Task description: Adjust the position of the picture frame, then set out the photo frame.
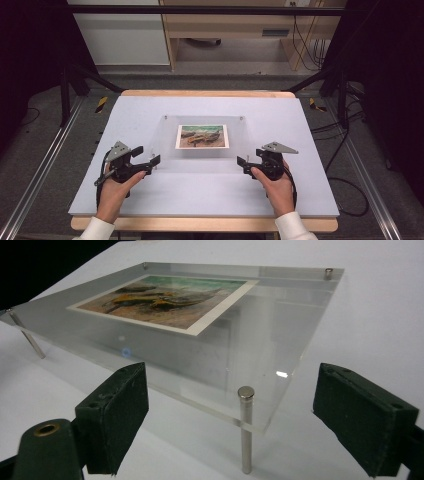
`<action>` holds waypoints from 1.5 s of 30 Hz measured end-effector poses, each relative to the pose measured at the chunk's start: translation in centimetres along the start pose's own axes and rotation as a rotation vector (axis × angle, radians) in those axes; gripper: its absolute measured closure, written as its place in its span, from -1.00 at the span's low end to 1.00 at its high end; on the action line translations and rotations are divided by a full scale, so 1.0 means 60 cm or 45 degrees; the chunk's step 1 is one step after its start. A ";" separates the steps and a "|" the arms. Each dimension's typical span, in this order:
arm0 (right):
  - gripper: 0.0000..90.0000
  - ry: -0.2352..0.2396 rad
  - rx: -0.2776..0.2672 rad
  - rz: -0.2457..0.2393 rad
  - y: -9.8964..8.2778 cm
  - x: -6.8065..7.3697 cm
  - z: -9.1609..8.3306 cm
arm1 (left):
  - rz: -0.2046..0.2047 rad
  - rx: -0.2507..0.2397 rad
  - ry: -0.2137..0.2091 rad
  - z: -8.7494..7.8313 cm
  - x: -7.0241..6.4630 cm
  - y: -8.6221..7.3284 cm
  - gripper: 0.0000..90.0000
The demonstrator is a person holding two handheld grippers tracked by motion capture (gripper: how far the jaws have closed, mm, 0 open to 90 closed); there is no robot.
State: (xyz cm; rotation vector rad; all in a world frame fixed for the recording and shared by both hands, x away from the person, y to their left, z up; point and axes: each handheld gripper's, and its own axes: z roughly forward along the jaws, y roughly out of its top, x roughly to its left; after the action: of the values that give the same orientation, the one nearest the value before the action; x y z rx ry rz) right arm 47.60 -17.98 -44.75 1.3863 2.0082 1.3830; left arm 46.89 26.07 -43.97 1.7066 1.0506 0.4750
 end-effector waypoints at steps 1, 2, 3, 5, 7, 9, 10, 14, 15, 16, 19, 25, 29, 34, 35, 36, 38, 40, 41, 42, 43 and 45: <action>-0.65 -0.008 -0.001 -0.002 0.002 -0.001 -0.001 | -0.006 0.000 0.002 -0.001 0.001 0.001 -0.59; -0.63 -0.020 -0.001 0.005 0.005 -0.004 -0.002 | -0.013 -0.004 0.012 -0.003 0.003 0.004 -0.56; -0.63 -0.020 -0.001 0.005 0.005 -0.004 -0.002 | -0.013 -0.004 0.012 -0.003 0.003 0.004 -0.55; -0.58 -0.027 -0.009 0.018 0.010 -0.006 -0.002 | -0.021 -0.007 0.015 -0.003 0.005 0.007 -0.54; -0.57 -0.033 -0.007 0.020 0.013 -0.007 -0.001 | -0.027 0.000 0.026 -0.003 0.007 0.010 -0.53; -0.54 -0.038 -0.008 0.008 0.019 -0.006 -0.001 | -0.036 0.009 0.031 -0.002 0.010 0.013 -0.52; -0.53 -0.042 -0.006 0.004 0.024 -0.005 -0.001 | -0.041 0.035 0.030 0.000 0.013 0.019 -0.51; -0.56 -0.035 0.006 -0.015 0.037 -0.005 0.001 | -0.079 0.094 -0.003 0.013 0.023 0.033 -0.53; -0.56 -0.035 0.006 -0.015 0.037 -0.005 0.001 | -0.079 0.094 -0.003 0.013 0.023 0.033 -0.55; -0.57 -0.030 0.015 -0.010 0.039 -0.007 0.002 | -0.095 0.096 -0.011 0.016 0.025 0.036 -0.55; -0.58 0.003 0.061 0.018 0.042 -0.014 0.011 | -0.082 0.147 -0.022 0.029 0.027 0.041 -0.63; -0.57 0.022 0.119 0.041 0.045 -0.016 0.027 | -0.074 0.200 -0.035 0.045 0.031 0.044 -0.67; -0.53 0.026 0.136 0.045 0.046 -0.016 0.033 | -0.076 0.234 -0.034 0.055 0.032 0.042 -0.64; -0.48 0.039 0.171 0.065 0.045 -0.019 0.040 | -0.070 0.266 -0.038 0.064 0.027 0.039 -0.59; -0.47 0.042 0.179 0.067 0.044 -0.019 0.041 | -0.070 0.267 -0.037 0.066 0.026 0.038 -0.59; -0.46 0.047 0.182 0.072 0.044 -0.019 0.042 | -0.068 0.272 -0.041 0.068 0.025 0.038 -0.58; -0.46 0.046 0.182 0.072 0.044 -0.019 0.043 | -0.068 0.274 -0.044 0.069 0.025 0.038 -0.58; -0.44 0.032 0.199 0.074 0.043 -0.021 0.047 | -0.077 0.285 -0.045 0.072 0.025 0.037 -0.58; -0.45 0.031 0.206 0.082 0.042 -0.021 0.048 | -0.081 0.289 -0.047 0.073 0.025 0.036 -0.58; -0.44 0.037 0.206 0.092 0.042 -0.022 0.049 | -0.083 0.295 -0.047 0.074 0.025 0.036 -0.58; -0.44 0.040 0.209 0.101 0.042 -0.024 0.049 | -0.084 0.297 -0.043 0.075 0.026 0.035 -0.58; -0.44 0.041 0.211 0.105 0.042 -0.024 0.049 | -0.088 0.300 -0.042 0.076 0.027 0.035 -0.58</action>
State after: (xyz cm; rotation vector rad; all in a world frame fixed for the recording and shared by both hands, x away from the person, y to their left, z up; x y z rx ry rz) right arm 51.71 -17.53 -44.33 1.5427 2.1511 1.3052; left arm 51.95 24.68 -44.16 1.8704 1.1744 0.2857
